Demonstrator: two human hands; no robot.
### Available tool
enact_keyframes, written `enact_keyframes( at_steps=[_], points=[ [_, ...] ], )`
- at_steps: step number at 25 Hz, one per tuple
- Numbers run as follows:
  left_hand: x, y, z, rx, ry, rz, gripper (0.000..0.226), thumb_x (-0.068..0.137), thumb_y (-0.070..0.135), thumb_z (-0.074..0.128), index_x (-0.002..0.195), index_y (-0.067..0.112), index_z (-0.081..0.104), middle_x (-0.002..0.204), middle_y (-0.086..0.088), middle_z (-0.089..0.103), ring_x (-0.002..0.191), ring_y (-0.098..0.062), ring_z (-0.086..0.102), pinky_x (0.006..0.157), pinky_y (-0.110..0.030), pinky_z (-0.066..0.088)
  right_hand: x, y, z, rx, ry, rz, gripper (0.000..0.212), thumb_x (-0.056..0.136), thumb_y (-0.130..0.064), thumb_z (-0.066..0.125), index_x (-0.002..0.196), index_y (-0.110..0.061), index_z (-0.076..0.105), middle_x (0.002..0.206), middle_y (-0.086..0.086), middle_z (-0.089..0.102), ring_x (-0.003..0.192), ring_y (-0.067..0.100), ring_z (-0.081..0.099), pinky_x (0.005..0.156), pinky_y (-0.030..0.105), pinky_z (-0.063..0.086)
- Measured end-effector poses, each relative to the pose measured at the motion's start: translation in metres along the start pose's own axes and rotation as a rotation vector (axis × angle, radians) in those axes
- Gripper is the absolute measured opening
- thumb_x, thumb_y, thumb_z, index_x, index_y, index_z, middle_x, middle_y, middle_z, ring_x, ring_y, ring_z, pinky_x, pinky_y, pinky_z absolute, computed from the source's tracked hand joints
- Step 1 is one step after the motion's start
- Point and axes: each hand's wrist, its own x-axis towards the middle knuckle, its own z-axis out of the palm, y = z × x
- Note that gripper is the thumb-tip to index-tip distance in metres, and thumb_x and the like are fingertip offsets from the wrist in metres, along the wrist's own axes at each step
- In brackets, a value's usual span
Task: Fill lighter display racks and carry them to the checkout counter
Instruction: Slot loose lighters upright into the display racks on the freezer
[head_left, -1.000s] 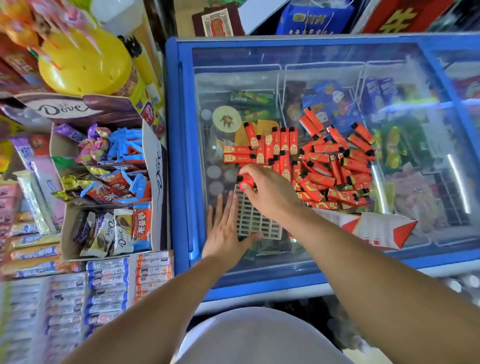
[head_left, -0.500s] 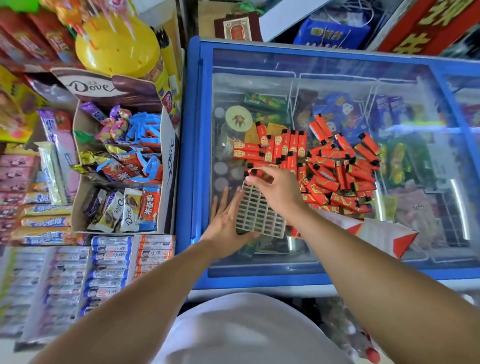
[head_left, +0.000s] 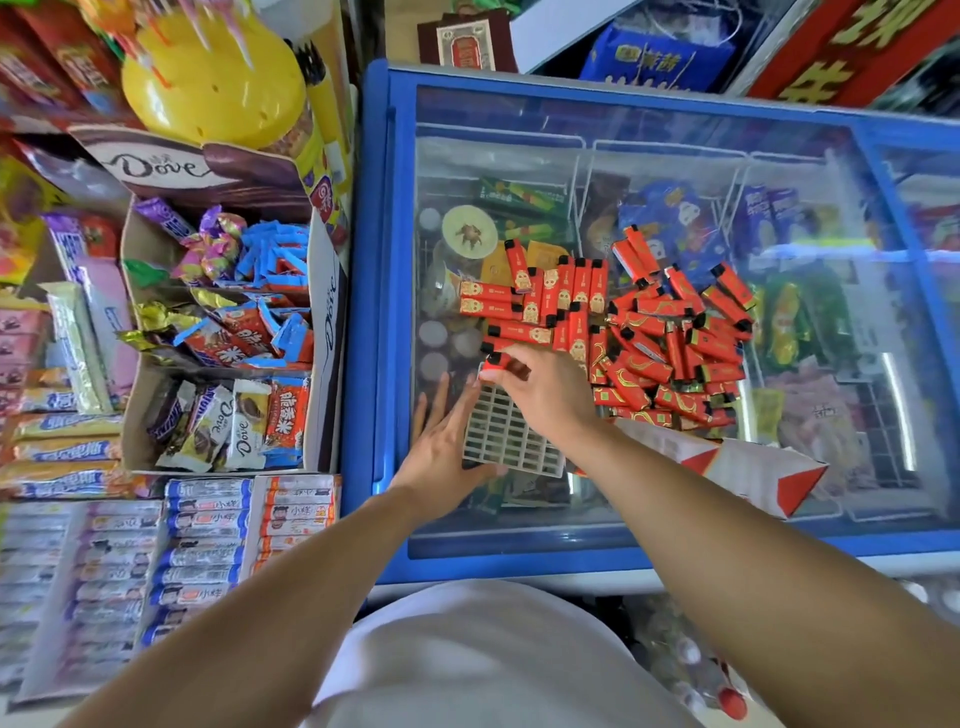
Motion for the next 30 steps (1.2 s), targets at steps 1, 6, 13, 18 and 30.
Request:
enact_keyframes(
  at_steps=[1,6,13,18,30],
  points=[
    [0.0,0.0,0.0,-0.001,0.005,-0.001,0.112,0.087,0.048,0.074,0.16,0.032,-0.01,0.165,0.012,-0.005,0.147,-0.006,-0.034,0.121,-0.039,-0.02,0.0,-0.001,0.0,-0.017,-0.012,-0.022,0.047,0.089,-0.058,0.063,0.122,-0.024,0.07,0.109,-0.004,0.074,0.085,0.015,0.068,0.066,0.025,0.047],
    [-0.001,0.0,0.001,0.003,0.007,0.02,0.113,0.088,0.049,0.073,0.155,0.037,-0.018,0.169,0.007,-0.005,0.149,-0.01,-0.032,0.121,-0.039,-0.021,0.005,0.01,-0.016,-0.045,-0.094,-0.068,0.032,0.093,-0.014,0.067,0.122,-0.027,0.069,0.114,-0.006,0.069,0.092,0.008,0.066,0.083,0.029,0.056],
    [-0.001,-0.001,0.002,-0.01,0.003,-0.003,0.113,0.087,0.051,0.072,0.161,0.028,-0.012,0.17,0.004,-0.006,0.149,-0.011,-0.032,0.123,-0.043,-0.018,0.062,0.02,-0.017,-0.241,-0.155,-0.019,0.034,0.093,-0.006,0.066,0.127,-0.011,0.066,0.124,0.002,0.059,0.093,0.011,0.063,0.074,0.007,0.042],
    [-0.001,0.0,0.001,-0.012,0.012,-0.002,0.11,0.088,0.049,0.072,0.162,0.025,-0.006,0.17,0.009,-0.005,0.149,-0.01,-0.032,0.123,-0.042,-0.018,0.07,0.009,-0.024,-0.385,-0.236,-0.029,0.026,0.09,-0.013,0.072,0.114,-0.009,0.063,0.111,0.007,0.064,0.095,0.023,0.062,0.081,0.037,0.053],
    [-0.002,0.001,0.002,0.001,0.064,0.018,0.112,0.083,0.052,0.076,0.163,0.023,0.003,0.169,0.008,0.007,0.151,-0.008,-0.026,0.118,-0.028,-0.025,0.014,0.002,-0.028,0.161,-0.203,-0.063,0.021,0.099,-0.028,0.061,0.119,-0.024,0.059,0.09,-0.014,0.067,0.061,-0.01,0.056,0.055,0.011,0.036]
  ],
)
